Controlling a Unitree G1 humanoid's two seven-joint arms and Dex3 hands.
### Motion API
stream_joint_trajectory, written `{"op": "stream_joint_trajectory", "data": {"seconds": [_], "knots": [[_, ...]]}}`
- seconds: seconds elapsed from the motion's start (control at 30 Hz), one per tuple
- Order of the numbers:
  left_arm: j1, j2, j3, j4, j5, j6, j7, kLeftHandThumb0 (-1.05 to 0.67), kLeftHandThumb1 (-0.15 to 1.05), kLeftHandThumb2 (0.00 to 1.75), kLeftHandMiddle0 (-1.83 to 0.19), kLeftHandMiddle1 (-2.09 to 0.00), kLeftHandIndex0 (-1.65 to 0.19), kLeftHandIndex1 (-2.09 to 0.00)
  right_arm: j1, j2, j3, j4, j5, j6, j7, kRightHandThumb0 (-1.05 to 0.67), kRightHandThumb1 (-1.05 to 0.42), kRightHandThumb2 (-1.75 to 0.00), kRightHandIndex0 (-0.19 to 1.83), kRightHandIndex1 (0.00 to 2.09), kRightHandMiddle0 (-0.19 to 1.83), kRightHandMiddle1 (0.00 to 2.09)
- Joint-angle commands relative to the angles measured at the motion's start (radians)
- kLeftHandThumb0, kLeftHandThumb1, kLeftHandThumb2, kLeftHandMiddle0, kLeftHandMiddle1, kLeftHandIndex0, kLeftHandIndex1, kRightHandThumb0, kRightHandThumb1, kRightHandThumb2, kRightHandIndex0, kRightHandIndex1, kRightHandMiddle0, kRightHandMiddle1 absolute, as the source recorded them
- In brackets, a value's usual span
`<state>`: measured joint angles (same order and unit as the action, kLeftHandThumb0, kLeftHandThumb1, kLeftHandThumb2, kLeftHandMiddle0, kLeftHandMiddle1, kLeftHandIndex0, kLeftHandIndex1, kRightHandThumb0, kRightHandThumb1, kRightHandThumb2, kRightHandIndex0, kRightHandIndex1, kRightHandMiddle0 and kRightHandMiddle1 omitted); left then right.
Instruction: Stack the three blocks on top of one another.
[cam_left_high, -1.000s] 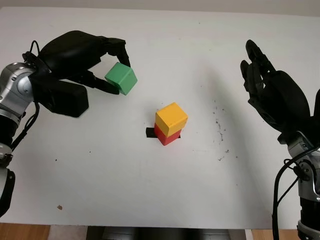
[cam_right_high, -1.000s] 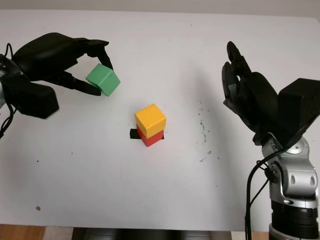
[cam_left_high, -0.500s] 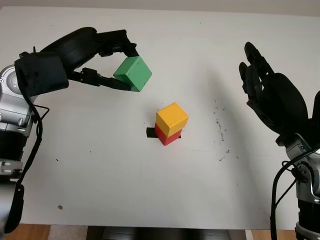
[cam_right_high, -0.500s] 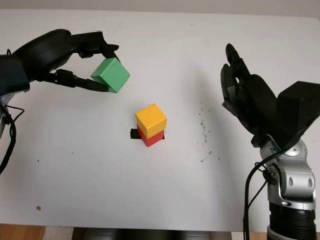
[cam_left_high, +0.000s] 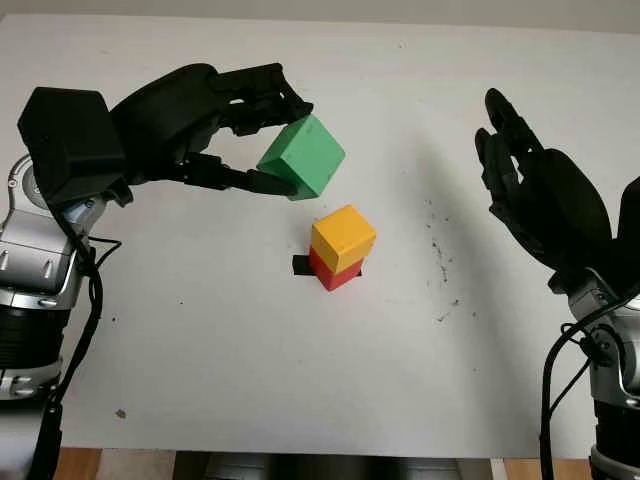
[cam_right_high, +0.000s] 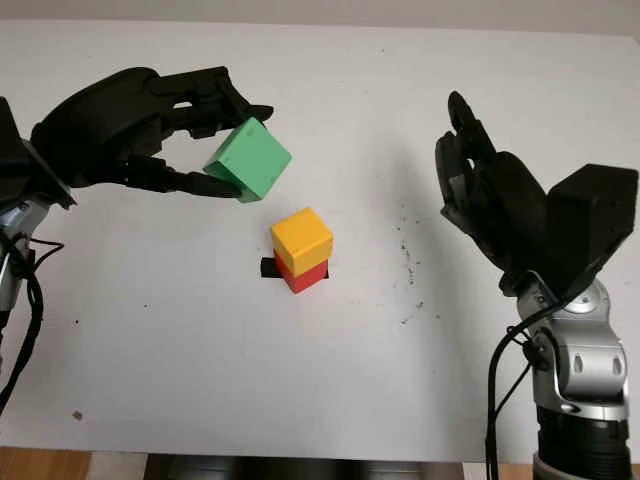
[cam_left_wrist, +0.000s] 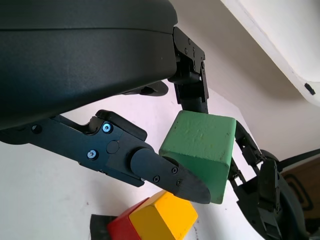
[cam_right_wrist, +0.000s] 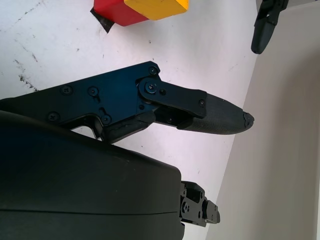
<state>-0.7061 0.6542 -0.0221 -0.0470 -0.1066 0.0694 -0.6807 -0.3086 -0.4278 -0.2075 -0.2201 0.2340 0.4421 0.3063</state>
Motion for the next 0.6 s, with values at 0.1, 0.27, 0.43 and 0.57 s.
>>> {"op": "stream_joint_trajectory", "data": {"seconds": [0.1, 0.27, 0.43, 0.57], "knots": [[-0.082, -0.011, -0.019, 0.077, 0.028, -0.161, -0.055, -0.46, 1.05, 0.09, -0.29, -0.05, -0.29, -1.52, 0.006, -0.010, 0.004, -0.015, -0.006, -0.003, 0.008, -0.68, -1.05, -0.69, -0.19, 0.00, -0.17, 0.04], [-0.135, -0.037, -0.036, 0.137, 0.037, -0.175, -0.084, -0.49, 1.04, 0.06, -0.29, -0.05, -0.35, -1.44, 0.011, -0.006, 0.003, -0.016, -0.007, -0.009, 0.011, -0.68, -1.05, -0.69, -0.19, 0.00, -0.18, 0.04], [-0.152, -0.047, -0.050, 0.158, 0.073, -0.205, -0.083, -0.49, 1.04, 0.06, -0.29, -0.05, -0.35, -1.44, 0.016, 0.000, 0.005, -0.024, -0.013, -0.004, -0.003, -0.69, -1.05, -0.68, -0.19, 0.00, -0.17, 0.05], [-0.171, -0.037, -0.073, 0.152, 0.153, -0.255, -0.075, -0.46, 1.04, 0.05, -0.28, -0.05, -0.32, -1.48, 0.015, -0.003, 0.006, -0.019, -0.013, -0.008, 0.002, -0.69, -1.05, -0.68, -0.19, 0.00, -0.18, 0.05]]}}
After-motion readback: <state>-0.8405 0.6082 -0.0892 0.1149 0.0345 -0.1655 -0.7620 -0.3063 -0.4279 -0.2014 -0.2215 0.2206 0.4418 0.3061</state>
